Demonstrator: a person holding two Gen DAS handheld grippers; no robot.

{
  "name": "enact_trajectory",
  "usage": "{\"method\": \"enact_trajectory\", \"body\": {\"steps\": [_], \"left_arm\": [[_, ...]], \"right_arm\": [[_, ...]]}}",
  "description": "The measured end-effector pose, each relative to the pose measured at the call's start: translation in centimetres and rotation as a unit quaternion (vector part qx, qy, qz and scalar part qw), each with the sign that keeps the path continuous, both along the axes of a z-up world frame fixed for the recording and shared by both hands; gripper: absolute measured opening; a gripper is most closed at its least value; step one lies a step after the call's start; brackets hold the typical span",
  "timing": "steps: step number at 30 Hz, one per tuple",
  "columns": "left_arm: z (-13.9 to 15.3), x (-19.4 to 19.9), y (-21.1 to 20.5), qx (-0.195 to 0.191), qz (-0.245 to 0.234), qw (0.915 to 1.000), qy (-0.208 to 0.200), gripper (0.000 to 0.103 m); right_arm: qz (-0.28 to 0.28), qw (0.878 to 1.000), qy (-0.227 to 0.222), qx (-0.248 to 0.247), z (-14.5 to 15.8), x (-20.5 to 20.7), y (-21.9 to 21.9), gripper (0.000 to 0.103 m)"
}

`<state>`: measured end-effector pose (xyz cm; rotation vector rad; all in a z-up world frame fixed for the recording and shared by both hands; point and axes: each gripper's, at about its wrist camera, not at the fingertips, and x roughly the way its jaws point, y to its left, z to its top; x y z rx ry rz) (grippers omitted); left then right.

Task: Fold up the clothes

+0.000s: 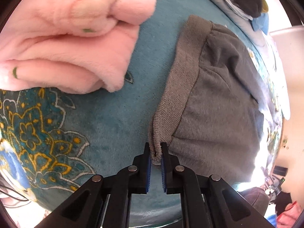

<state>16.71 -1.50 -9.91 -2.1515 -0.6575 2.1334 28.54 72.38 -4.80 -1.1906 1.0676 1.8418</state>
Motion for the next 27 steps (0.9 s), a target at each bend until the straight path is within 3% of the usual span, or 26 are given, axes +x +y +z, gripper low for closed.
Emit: {"method": "enact_trajectory", "body": {"steps": [4, 8, 10, 12, 15, 18, 20, 22, 27], "left_arm": [[0.8, -0.2, 1.2, -0.002, -0.035, 0.9994, 0.006, 0.014], [1.8, -1.5, 4.0, -0.016, -0.068, 0.9975, 0.006, 0.027], [3.1, -1.9, 4.3, -0.032, -0.078, 0.9963, 0.015, 0.029], [4.5, -2.7, 4.3, -0.046, -0.082, 0.9951, 0.03, 0.035], [6.0, -4.2, 3.0, -0.058, -0.08, 0.9932, 0.062, 0.045], [5.9, -6.5, 2.5, -0.063, -0.085, 0.9911, 0.082, 0.046], [4.9, -9.5, 4.4, -0.067, -0.085, 0.9903, 0.087, 0.046], [4.6, -9.2, 3.2, -0.062, -0.087, 0.99, 0.092, 0.046], [3.4, -11.6, 6.0, -0.078, -0.097, 0.9887, 0.083, 0.046]], "right_arm": [[0.033, 0.999, -0.016, 0.018, 0.7, -0.7, -0.4, 0.006], [0.064, 0.996, -0.038, 0.039, 1.9, -1.2, -0.8, 0.01], [0.073, 0.995, -0.044, 0.06, 3.1, -1.2, -1.0, 0.028], [0.073, 0.993, -0.041, 0.086, 4.6, -1.3, -1.1, 0.039], [0.068, 0.991, -0.022, 0.111, 6.7, -2.4, -0.6, 0.041], [0.088, 0.992, 0.008, 0.094, 7.1, -6.6, -0.2, 0.041], [0.115, 0.99, 0.025, 0.083, 7.3, -9.8, -0.5, 0.041], [0.147, 0.986, 0.036, 0.07, 7.1, -13.8, -1.0, 0.041], [0.203, 0.977, 0.05, 0.042, 6.0, -23.2, -2.1, 0.047]]}}
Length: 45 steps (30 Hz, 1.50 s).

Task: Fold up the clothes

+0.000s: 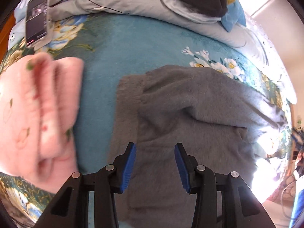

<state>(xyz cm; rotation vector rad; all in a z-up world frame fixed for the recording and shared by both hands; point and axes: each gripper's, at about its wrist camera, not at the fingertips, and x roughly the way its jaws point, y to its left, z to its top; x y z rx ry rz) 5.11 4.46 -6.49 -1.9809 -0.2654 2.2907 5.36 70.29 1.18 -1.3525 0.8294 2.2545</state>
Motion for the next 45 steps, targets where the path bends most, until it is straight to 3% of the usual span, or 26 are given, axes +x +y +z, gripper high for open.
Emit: {"method": "enact_trajectory", "body": {"steps": [6, 10, 15, 17, 18, 19, 22, 27, 37, 42, 44, 45], "left_arm": [[-1.6, -1.4, 1.7, -0.026, -0.008, 0.9996, -0.005, 0.046], [-2.2, -2.1, 2.1, -0.042, -0.013, 0.999, -0.009, 0.048], [-2.6, -2.4, 2.3, -0.05, -0.016, 0.9986, -0.01, 0.05], [-2.7, -2.6, 2.4, -0.054, -0.019, 0.9983, -0.008, 0.05], [-2.7, -2.6, 2.4, -0.056, -0.021, 0.9982, -0.006, 0.05], [-2.7, -2.7, 2.4, -0.058, -0.024, 0.9981, -0.005, 0.051], [-2.9, -3.0, 2.3, -0.056, -0.024, 0.9981, -0.006, 0.051], [-3.2, -3.2, 2.2, -0.06, -0.024, 0.9979, -0.005, 0.052], [-3.0, -3.2, 1.5, -0.076, -0.011, 0.997, -0.006, 0.052], [-2.4, -3.1, 1.2, -0.069, -0.003, 0.9976, -0.004, 0.052], [-2.2, -2.8, 1.3, -0.064, -0.007, 0.9979, -0.003, 0.053], [-2.1, -2.6, 1.3, -0.061, -0.008, 0.9981, -0.003, 0.053]], "right_arm": [[0.0, 0.999, -0.009, -0.046, -3.2, -7.1, -0.3, 0.049], [-0.042, 0.995, -0.008, -0.087, -5.2, -9.0, 0.3, 0.049], [-0.079, 0.993, -0.033, -0.079, -6.2, -10.3, 0.8, 0.047], [-0.089, 0.992, -0.045, -0.074, -6.4, -10.4, 1.0, 0.028], [-0.093, 0.992, -0.054, -0.071, -6.5, -10.5, 1.1, 0.013], [-0.096, 0.991, -0.061, -0.068, -6.6, -10.5, 1.2, 0.007], [-0.081, 0.992, -0.064, -0.067, -6.4, -11.0, 1.5, 0.003], [-0.078, 0.996, 0.004, -0.049, -3.2, -12.1, 2.3, 0.003], [-0.086, 0.995, -0.028, -0.047, -6.4, -13.5, 2.2, 0.003], [-0.053, 0.997, 0.0, -0.061, -5.2, -13.1, 2.1, 0.005], [-0.022, 0.999, 0.001, -0.039, -3.9, -12.9, 1.4, 0.012], [-0.006, 1.0, 0.002, -0.025, -3.1, -12.6, 0.9, 0.021]]}}
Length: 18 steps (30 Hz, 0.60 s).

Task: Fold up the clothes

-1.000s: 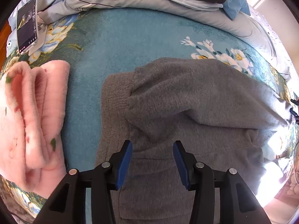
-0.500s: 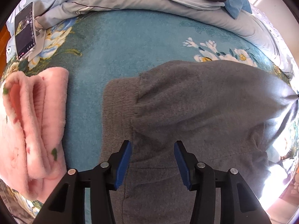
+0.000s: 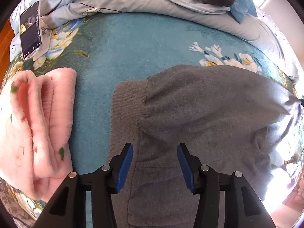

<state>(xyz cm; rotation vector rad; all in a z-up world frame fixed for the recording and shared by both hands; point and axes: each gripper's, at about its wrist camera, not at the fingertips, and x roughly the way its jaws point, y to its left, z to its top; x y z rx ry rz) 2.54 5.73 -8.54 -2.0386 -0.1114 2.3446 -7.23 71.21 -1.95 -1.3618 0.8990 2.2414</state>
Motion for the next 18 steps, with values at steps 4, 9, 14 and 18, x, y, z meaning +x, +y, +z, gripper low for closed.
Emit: {"method": "enact_trajectory", "body": {"steps": [4, 9, 14, 18], "left_arm": [[0.8, 1.3, -0.6, 0.016, -0.005, 0.9999, 0.003, 0.054], [1.7, 4.1, -3.3, 0.041, 0.006, 0.9991, -0.005, 0.061], [0.8, 8.5, -5.7, 0.081, 0.03, 0.9951, -0.049, 0.061], [-0.2, 12.1, -7.7, 0.111, 0.061, 0.9889, -0.078, 0.061]], "right_arm": [[0.052, 0.998, 0.018, 0.027, 3.0, 2.9, -2.0, 0.039], [0.076, 0.996, 0.023, 0.027, 4.6, 10.2, -5.4, 0.053], [0.047, 0.999, -0.012, 0.017, 4.3, 18.9, -7.1, 0.055], [-0.017, 1.0, -0.022, 0.004, 4.6, 25.4, -6.9, 0.055]]}}
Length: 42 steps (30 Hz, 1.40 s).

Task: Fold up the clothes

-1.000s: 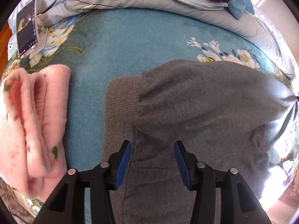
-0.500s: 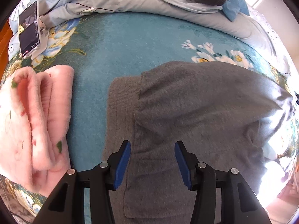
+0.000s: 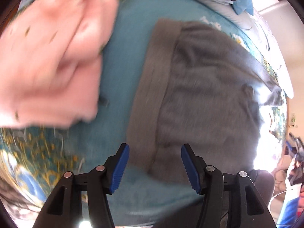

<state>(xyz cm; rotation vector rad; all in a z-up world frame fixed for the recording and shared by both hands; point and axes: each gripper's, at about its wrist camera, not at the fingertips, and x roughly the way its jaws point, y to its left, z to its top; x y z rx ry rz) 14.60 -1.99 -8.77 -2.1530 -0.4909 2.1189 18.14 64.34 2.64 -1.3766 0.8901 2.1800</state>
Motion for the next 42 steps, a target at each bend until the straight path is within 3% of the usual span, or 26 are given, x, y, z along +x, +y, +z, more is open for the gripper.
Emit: {"method": "enact_trajectory", "body": {"steps": [5, 10, 14, 19, 22, 30, 32, 33, 34, 37, 42], "left_arm": [[-2.4, 2.6, -2.5, 0.077, 0.087, 0.9919, -0.053, 0.061], [-4.3, 3.6, -3.7, 0.166, 0.176, 0.9673, -0.076, 0.061], [-4.4, 3.2, -2.5, 0.16, 0.175, 0.9697, -0.058, 0.061], [-4.5, 2.8, -1.3, 0.153, 0.173, 0.9717, -0.051, 0.058], [-5.0, 2.7, -1.0, 0.149, 0.178, 0.9711, -0.055, 0.058], [-6.0, 2.4, -0.2, 0.155, 0.193, 0.9672, -0.058, 0.057], [-6.0, 2.4, 0.0, 0.155, 0.197, 0.9664, -0.055, 0.05], [-6.0, 2.4, 0.0, 0.156, 0.201, 0.9657, -0.053, 0.043], [-6.0, 2.5, 0.1, 0.156, 0.204, 0.9651, -0.051, 0.041], [-6.1, 2.7, 0.2, 0.156, 0.215, 0.9628, -0.05, 0.028], [-4.7, 2.6, 0.4, 0.193, 0.228, 0.9539, -0.023, 0.015]], "right_arm": [[-0.091, 0.996, -0.001, -0.022, -0.3, 6.1, 1.9, 0.055], [-0.165, 0.984, 0.002, -0.07, -2.7, 9.6, 4.2, 0.055], [-0.191, 0.977, -0.008, -0.091, -4.9, 10.4, 5.3, 0.055], [-0.186, 0.979, -0.034, -0.072, -6.8, 10.4, 5.6, 0.055], [-0.191, 0.979, -0.029, -0.067, -7.3, 11.3, 5.9, 0.055], [-0.224, 0.967, -0.004, -0.119, -9.2, 12.5, 6.7, 0.055], [-0.226, 0.967, 0.005, -0.121, -9.1, 12.5, 6.4, 0.054], [-0.228, 0.966, 0.008, -0.118, -8.9, 12.4, 6.3, 0.045], [-0.231, 0.966, 0.011, -0.117, -8.8, 12.4, 6.2, 0.03], [-0.243, 0.962, 0.014, -0.126, -8.4, 12.5, 6.2, 0.009], [-0.251, 0.959, 0.053, -0.124, -5.6, 12.1, 6.3, 0.003]]}}
